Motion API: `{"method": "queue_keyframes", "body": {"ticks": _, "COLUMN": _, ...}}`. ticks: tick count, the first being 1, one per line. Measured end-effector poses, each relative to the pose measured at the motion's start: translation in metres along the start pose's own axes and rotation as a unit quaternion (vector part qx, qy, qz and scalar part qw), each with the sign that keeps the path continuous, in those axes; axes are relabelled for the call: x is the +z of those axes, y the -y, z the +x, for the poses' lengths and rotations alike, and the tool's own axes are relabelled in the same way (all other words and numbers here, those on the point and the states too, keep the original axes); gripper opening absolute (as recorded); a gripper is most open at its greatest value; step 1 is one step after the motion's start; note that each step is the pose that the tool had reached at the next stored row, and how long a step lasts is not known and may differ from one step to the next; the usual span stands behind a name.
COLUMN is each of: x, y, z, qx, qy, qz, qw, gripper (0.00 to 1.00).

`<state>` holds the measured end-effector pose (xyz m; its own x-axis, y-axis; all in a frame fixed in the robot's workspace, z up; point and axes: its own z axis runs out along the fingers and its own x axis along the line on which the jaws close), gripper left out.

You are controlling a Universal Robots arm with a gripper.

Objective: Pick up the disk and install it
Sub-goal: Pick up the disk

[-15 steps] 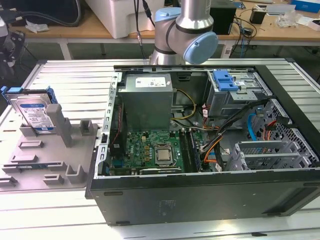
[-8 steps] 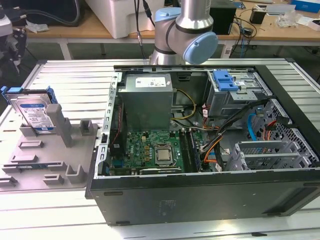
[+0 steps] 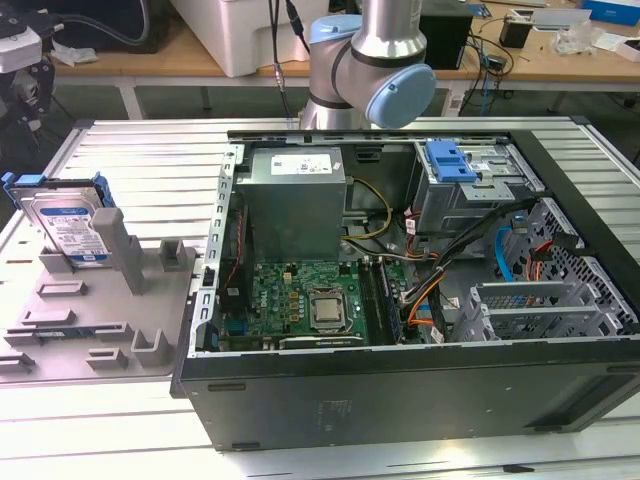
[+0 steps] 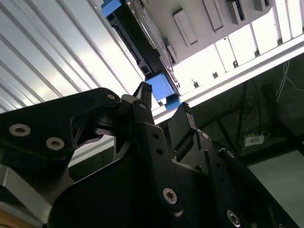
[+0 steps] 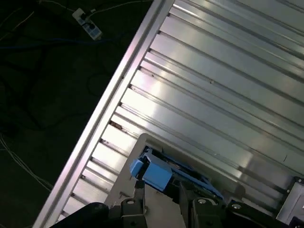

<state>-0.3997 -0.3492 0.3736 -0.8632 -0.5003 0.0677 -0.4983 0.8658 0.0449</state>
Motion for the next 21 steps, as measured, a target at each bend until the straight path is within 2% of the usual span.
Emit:
{"method": "queue_keyframes", "body": {"ticks": 3, "x": 0.0004, "y": 0.0, "z": 0.0, "qx": -0.031, "qy": -0.0013, "qz": 0.0021, "qw": 0.9995, "gripper": 0.43}}
{"method": "queue_keyframes", "body": {"ticks": 4, "x": 0.0006, "y": 0.0, "z": 0.0, "qx": -0.04, "qy": -0.0018, "qz": 0.0028, "qw": 0.9992, "gripper": 0.49}}
{"method": "queue_keyframes", "body": {"ticks": 5, "x": 0.0008, "y": 0.0, "z": 0.0, "qx": -0.054, "qy": -0.0024, "qz": 0.0037, "qw": 0.9986, "gripper": 0.49}}
{"method": "queue_keyframes", "body": {"ticks": 7, "x": 0.0012, "y": 0.0, "z": -0.0001, "qx": -0.084, "qy": -0.0037, "qz": 0.0057, "qw": 0.9965, "gripper": 0.49}}
{"method": "queue_keyframes", "body": {"ticks": 8, "x": 0.0013, "y": 0.0001, "z": -0.0001, "qx": -0.092, "qy": -0.0041, "qz": 0.0063, "qw": 0.9958, "gripper": 0.49}}
{"method": "queue_keyframes", "body": {"ticks": 13, "x": 0.0019, "y": 0.0001, "z": -0.0001, "qx": -0.138, "qy": -0.0061, "qz": 0.0094, "qw": 0.9904, "gripper": 0.49}}
{"method": "queue_keyframes", "body": {"ticks": 14, "x": 0.002, "y": 0.0001, "z": -0.0001, "qx": -0.152, "qy": -0.0068, "qz": 0.0104, "qw": 0.9883, "gripper": 0.49}}
{"method": "queue_keyframes", "body": {"ticks": 15, "x": 0.0021, "y": 0.0, "z": -0.0001, "qx": -0.173, "qy": -0.0078, "qz": 0.0118, "qw": 0.9848, "gripper": 0.49}}
{"method": "queue_keyframes", "body": {"ticks": 16, "x": 0.0021, "y": 0.0001, "z": -0.0001, "qx": -0.188, "qy": -0.0084, "qz": 0.0128, "qw": 0.982, "gripper": 0.49}}
{"method": "queue_keyframes", "body": {"ticks": 17, "x": 0.0022, "y": 0.0001, "z": -0.0002, "qx": -0.206, "qy": -0.0092, "qz": 0.014, "qw": 0.9785, "gripper": 0.49}}
{"method": "queue_keyframes", "body": {"ticks": 18, "x": 0.0022, "y": 0.0001, "z": -0.0002, "qx": -0.214, "qy": -0.0096, "qz": 0.0146, "qw": 0.9766, "gripper": 0.49}}
{"method": "queue_keyframes", "body": {"ticks": 21, "x": 0.0023, "y": 0.0001, "z": -0.0001, "qx": -0.248, "qy": -0.0111, "qz": 0.0169, "qw": 0.9684, "gripper": 0.49}}
